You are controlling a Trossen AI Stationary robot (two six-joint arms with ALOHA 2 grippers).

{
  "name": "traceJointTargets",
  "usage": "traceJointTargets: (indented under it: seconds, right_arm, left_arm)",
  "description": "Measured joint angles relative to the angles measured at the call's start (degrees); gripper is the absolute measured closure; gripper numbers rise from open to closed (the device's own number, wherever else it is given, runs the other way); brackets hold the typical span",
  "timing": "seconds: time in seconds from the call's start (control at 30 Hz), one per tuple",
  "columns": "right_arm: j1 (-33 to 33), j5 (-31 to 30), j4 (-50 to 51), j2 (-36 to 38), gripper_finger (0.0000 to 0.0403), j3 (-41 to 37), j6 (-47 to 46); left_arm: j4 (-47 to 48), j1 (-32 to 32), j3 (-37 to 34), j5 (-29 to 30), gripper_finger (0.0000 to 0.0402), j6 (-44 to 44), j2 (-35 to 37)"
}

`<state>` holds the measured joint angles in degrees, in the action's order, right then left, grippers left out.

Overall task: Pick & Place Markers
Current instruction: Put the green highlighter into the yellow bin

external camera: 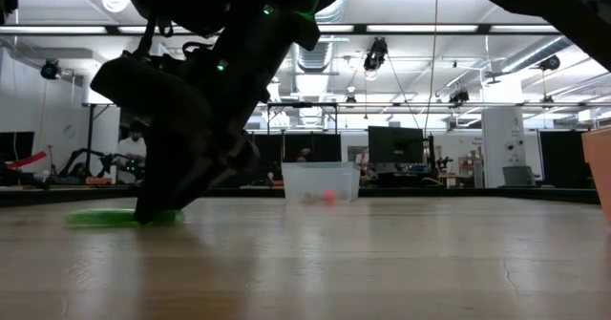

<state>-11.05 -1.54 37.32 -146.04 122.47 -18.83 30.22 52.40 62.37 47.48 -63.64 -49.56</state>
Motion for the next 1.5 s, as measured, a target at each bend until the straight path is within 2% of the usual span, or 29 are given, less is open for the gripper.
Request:
traceJointTargets:
  seconds: [0.17, 0.27, 0.47, 0.67, 0.77, 0.93, 1.03, 1.3, 1.4, 1.5]
  right_arm:
    - [0.02, -0.07, -0.69, 0.22, 0.0357, -2.28, 0.56]
    - [0.04, 1.69, -0.09, 0.20, 0.0380, -2.63, 0.71]
    - [0.15, 2.74, 4.59, 0.05, 0.0381, 2.11, 1.26]
    - [-0.01, 3.18, 21.10, 2.52, 0.0381, 9.98, 2.35]
    - [-0.53, 1.83, 26.13, 5.35, 0.0381, 12.46, 3.93]
    - [-2.29, 0.85, 26.32, 10.16, 0.0382, 12.09, 2.49]
    - [-3.50, -2.00, 25.66, 14.11, 0.0382, 12.35, 2.07]
    - [-7.27, -11.13, 21.02, 20.03, 0.0383, 12.38, 2.52]
    - [-7.70, -12.09, 17.09, 21.66, 0.0383, 12.53, 2.68]
    - [-7.83, -12.22, 15.02, 21.71, 0.0383, 12.53, 2.42]
  left_arm:
    - [0.07, 0.00, 0.00, -0.01, 0.0274, -0.06, -0.02]
    - [0.22, 0.00, 0.00, -0.02, 0.0274, 0.17, -0.02]
    - [0.24, -0.02, 0.00, -2.34, 0.0274, 0.20, -0.11]
    - [0.22, -0.02, -0.02, -3.88, 0.0274, -0.66, -0.13]
    - [0.22, -0.01, -0.02, -4.09, 0.0274, 2.63, -0.46]
    - [0.21, -0.02, -0.04, -2.25, 0.0274, 14.51, -0.82]
    - [0.90, -0.02, -0.07, -1.88, 0.0274, 20.07, -0.90]
    - [1.91, -0.17, -0.58, 0.11, 0.0274, 27.43, -2.32]
    - [1.83, -0.51, -0.77, 3.52, 0.0274, 27.91, -3.30]
    - [1.29, -0.61, -0.79, 4.28, 0.0274, 28.16, -4.33]
